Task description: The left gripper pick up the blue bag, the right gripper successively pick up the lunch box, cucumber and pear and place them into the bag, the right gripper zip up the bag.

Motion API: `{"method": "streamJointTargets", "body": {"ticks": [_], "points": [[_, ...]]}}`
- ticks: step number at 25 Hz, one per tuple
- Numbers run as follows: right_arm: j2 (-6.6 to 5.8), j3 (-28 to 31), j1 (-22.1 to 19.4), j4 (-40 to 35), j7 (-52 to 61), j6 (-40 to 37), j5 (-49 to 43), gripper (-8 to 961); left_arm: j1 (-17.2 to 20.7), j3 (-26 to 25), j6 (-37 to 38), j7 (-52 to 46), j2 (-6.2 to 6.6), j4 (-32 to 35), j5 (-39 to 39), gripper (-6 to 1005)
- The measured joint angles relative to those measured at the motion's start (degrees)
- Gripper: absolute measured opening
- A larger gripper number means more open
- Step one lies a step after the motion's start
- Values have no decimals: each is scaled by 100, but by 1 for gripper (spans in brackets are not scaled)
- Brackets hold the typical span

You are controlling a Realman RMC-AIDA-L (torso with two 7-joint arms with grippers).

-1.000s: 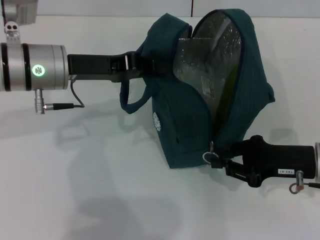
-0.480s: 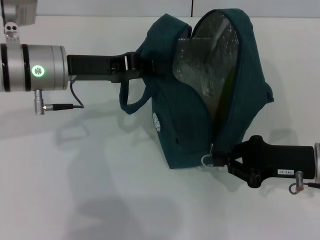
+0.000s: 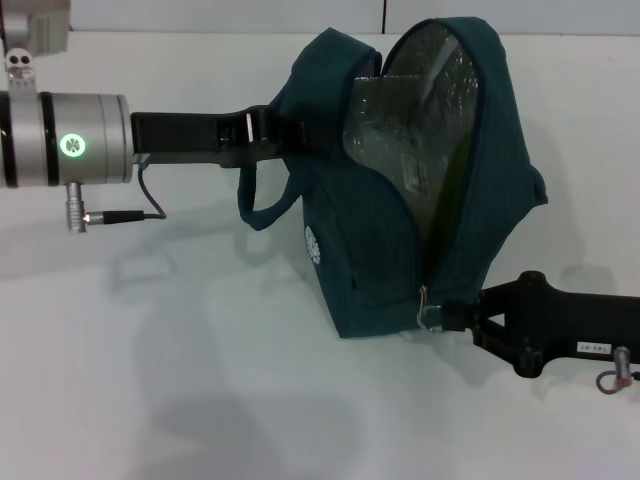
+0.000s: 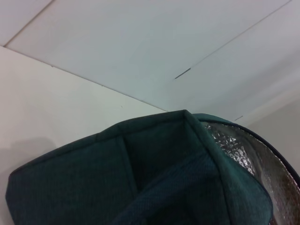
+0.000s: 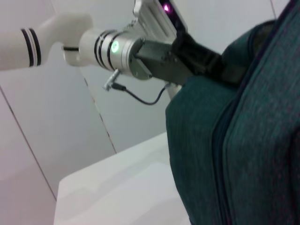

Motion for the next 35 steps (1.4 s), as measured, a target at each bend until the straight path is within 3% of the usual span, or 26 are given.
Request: {"method": "streamJointTargets", "body": {"ticks": [9, 35], "points": [[-11, 45, -284, -324, -12, -380, 309, 7, 7, 0, 21, 0, 0, 0, -10, 60], [55, 94, -149, -315, -531, -908, 1231, 7, 5, 9, 25, 90, 13, -169, -128, 65]]}}
